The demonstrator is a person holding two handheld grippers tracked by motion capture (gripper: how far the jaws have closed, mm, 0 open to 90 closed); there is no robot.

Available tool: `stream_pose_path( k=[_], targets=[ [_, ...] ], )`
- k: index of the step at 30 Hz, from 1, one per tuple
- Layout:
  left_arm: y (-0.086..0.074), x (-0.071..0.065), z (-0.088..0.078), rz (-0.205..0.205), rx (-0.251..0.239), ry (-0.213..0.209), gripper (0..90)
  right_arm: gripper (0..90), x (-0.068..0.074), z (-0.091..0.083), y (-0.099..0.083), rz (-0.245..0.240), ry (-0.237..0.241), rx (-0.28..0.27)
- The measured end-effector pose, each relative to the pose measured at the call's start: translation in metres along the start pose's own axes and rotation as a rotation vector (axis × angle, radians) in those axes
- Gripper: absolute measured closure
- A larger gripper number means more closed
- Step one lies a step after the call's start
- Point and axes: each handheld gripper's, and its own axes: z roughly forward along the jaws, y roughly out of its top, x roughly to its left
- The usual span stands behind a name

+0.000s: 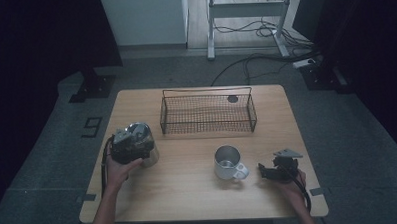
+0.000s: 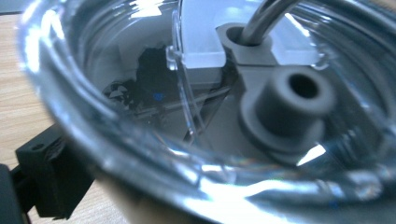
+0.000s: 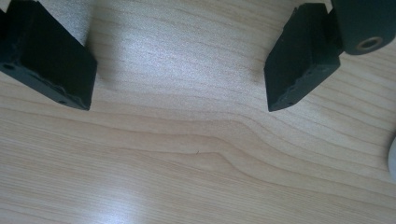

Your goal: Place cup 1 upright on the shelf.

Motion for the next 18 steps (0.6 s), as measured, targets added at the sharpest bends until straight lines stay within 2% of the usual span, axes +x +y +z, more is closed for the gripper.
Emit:
stream_pose_path(
  k=[3, 4, 7, 18],
  targets=[
    [-0.0007, 0.0000, 0.0021, 0.008, -0.007, 0.002, 1.0, 9.1, 0.0000, 0.0000, 0.0000, 0.000, 0.000, 0.000],
    [-0.0024, 0.0000, 0.0035, 0.026, -0.025, 0.006, 1.5, 9.1, 0.0001, -0.0001, 0.0000, 0.000, 0.000, 0.000],
    [-0.0031, -0.0002, 0.0044, 0.028, -0.036, 0.009, 2.4, 9.1, 0.0001, -0.0001, 0.0000, 0.000, 0.000, 0.000],
    [-0.0021, -0.0015, 0.0035, 0.045, -0.033, 0.015, 3.5, 9.2, 0.0002, -0.0001, 0.0000, -0.001, -0.002, -0.001]
  ],
)
